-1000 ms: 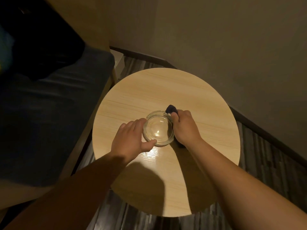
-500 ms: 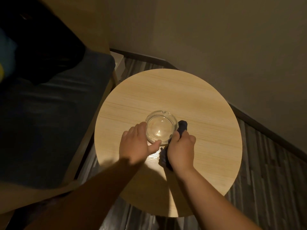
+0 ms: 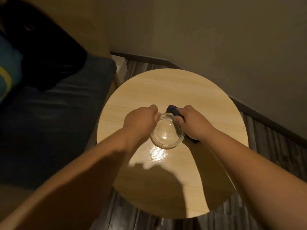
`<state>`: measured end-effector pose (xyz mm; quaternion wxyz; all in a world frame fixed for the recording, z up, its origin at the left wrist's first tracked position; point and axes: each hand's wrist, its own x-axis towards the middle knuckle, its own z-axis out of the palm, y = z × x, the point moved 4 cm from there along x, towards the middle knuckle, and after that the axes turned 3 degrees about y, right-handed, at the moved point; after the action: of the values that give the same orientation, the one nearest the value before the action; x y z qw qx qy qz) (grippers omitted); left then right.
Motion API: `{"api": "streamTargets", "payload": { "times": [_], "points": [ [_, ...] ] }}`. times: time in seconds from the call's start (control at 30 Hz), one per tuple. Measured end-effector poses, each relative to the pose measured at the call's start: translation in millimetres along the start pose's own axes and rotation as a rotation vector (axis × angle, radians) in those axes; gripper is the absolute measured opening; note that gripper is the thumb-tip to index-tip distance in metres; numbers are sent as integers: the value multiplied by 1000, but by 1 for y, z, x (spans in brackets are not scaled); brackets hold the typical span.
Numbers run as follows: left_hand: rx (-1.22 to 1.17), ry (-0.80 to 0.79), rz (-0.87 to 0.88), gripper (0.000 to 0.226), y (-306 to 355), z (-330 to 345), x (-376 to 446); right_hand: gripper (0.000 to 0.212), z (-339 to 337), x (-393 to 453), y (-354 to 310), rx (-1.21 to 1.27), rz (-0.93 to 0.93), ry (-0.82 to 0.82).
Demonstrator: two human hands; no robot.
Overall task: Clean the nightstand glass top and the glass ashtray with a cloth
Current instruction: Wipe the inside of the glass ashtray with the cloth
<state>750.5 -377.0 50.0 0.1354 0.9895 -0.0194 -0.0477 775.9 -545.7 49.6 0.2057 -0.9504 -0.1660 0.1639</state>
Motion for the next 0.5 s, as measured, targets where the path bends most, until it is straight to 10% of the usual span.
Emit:
{"api": "streamTargets", "payload": {
  "times": [0.5],
  "points": [
    [281, 9, 109, 15, 16, 20, -10, 31, 7, -28, 16, 123, 178, 138]
  ]
}}
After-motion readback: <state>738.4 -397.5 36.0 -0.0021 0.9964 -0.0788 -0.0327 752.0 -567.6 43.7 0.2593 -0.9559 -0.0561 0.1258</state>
